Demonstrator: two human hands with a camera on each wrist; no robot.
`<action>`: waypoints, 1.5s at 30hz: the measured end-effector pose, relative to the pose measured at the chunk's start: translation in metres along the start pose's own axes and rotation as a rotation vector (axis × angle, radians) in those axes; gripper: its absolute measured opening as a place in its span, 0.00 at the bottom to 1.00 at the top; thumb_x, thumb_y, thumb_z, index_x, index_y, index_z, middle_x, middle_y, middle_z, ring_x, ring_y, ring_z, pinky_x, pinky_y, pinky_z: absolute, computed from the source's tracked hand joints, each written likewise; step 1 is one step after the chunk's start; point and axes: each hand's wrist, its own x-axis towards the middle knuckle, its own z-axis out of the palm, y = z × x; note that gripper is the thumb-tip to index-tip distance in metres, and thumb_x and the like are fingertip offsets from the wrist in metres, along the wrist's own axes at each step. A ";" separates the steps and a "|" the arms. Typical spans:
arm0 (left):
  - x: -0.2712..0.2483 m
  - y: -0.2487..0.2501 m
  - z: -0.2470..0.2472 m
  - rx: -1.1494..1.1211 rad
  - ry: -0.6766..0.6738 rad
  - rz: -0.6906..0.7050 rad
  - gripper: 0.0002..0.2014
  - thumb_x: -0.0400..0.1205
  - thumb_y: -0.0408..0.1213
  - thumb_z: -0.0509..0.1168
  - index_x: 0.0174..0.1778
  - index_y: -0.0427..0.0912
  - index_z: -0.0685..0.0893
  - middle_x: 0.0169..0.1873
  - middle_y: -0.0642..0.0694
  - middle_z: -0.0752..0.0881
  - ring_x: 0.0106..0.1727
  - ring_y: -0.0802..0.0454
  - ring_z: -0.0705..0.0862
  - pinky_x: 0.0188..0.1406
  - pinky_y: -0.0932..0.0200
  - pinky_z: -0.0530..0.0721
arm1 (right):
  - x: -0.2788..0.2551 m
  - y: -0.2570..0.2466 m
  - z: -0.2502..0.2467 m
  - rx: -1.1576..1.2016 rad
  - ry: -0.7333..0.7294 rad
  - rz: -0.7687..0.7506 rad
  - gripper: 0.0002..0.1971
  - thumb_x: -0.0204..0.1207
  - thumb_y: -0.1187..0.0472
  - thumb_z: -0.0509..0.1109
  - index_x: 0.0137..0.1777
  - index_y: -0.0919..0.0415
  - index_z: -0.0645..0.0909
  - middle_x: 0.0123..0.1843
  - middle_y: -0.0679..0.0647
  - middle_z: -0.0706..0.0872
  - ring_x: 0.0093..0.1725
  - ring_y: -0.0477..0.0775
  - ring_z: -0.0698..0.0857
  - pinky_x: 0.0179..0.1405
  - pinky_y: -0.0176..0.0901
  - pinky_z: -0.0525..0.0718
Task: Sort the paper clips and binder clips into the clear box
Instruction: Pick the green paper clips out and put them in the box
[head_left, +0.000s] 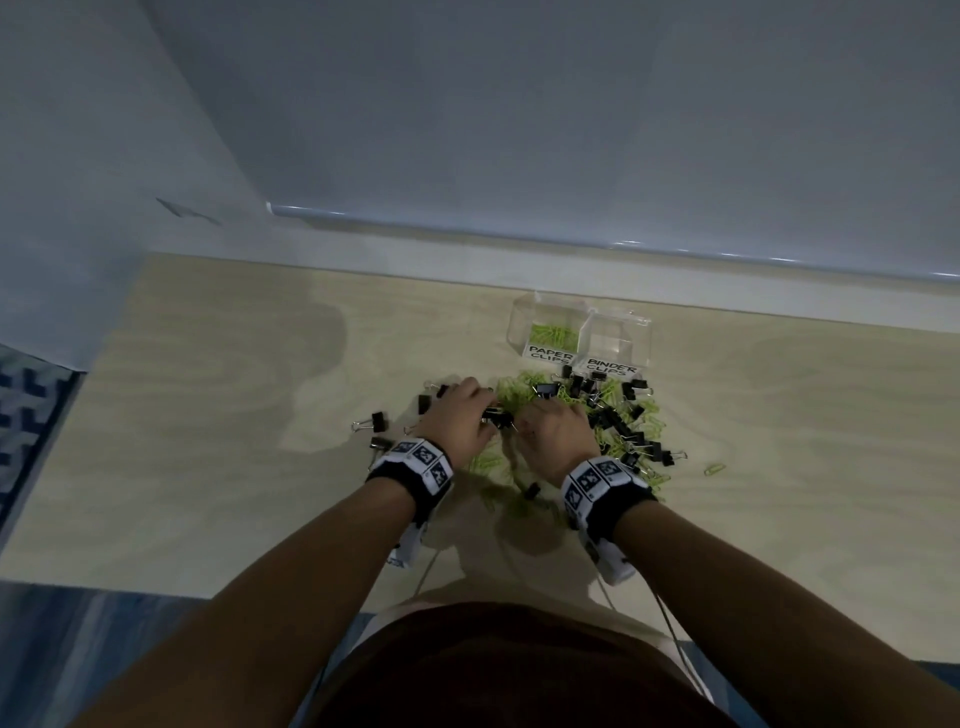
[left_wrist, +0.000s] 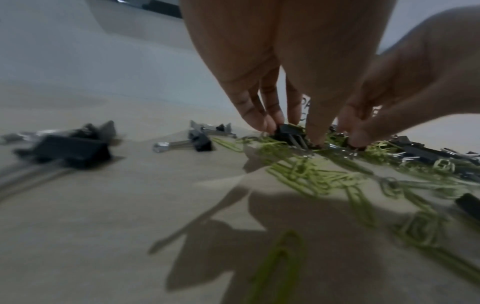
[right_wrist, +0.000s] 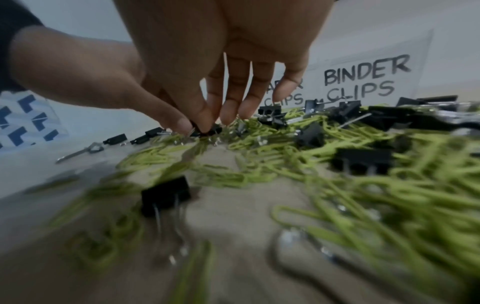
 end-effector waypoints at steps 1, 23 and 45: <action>0.003 0.005 0.002 -0.003 -0.008 -0.021 0.18 0.77 0.39 0.66 0.62 0.38 0.79 0.56 0.41 0.77 0.55 0.41 0.78 0.54 0.45 0.80 | 0.004 -0.006 -0.002 0.010 0.003 0.037 0.11 0.74 0.53 0.64 0.53 0.57 0.80 0.52 0.53 0.84 0.56 0.57 0.79 0.59 0.53 0.71; -0.003 -0.035 -0.026 -0.187 0.279 -0.193 0.08 0.76 0.36 0.67 0.48 0.37 0.83 0.46 0.40 0.80 0.44 0.43 0.81 0.46 0.52 0.80 | -0.030 0.004 0.004 0.168 -0.193 -0.021 0.07 0.76 0.63 0.66 0.48 0.61 0.85 0.52 0.54 0.83 0.45 0.52 0.84 0.43 0.39 0.84; 0.027 -0.037 -0.039 -0.143 0.243 -0.045 0.11 0.81 0.35 0.61 0.57 0.40 0.81 0.50 0.39 0.82 0.48 0.41 0.81 0.48 0.50 0.80 | 0.030 -0.015 -0.023 0.257 0.104 0.147 0.08 0.72 0.56 0.66 0.47 0.60 0.78 0.45 0.54 0.78 0.44 0.57 0.79 0.39 0.45 0.80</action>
